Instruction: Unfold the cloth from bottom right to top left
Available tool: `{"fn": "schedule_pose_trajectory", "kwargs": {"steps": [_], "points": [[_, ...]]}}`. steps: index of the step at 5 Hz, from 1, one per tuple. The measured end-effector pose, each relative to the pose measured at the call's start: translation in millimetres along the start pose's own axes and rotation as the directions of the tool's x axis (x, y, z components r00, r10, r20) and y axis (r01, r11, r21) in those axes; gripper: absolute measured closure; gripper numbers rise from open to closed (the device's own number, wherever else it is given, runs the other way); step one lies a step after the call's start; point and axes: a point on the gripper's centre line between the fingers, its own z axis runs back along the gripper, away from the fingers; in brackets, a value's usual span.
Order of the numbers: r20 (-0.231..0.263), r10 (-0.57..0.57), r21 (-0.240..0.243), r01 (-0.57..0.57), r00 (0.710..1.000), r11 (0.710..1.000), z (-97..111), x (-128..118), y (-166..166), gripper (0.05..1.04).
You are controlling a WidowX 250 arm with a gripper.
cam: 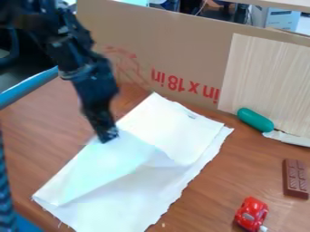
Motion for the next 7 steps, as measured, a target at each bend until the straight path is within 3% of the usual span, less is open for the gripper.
{"fn": "schedule_pose_trajectory", "kwargs": {"steps": [2, 3, 4, 6, 7], "points": [[-0.005, 0.077, -0.010, -0.077, 0.997, 0.997, 3.8, -45.7, 71.0, 1.033], [-0.007, 0.129, -0.049, -0.130, 0.992, 0.990, 10.6, -65.5, 105.2, 1.033], [0.025, 0.169, -0.062, -0.167, 0.985, 0.984, 28.2, -85.3, 134.1, 1.033], [0.088, 0.209, -0.095, -0.201, 0.974, 0.975, 43.4, -116.0, 171.5, 1.033], [0.165, 0.219, -0.103, -0.204, 0.962, 0.974, 57.6, -129.7, 184.7, 1.033]]}}
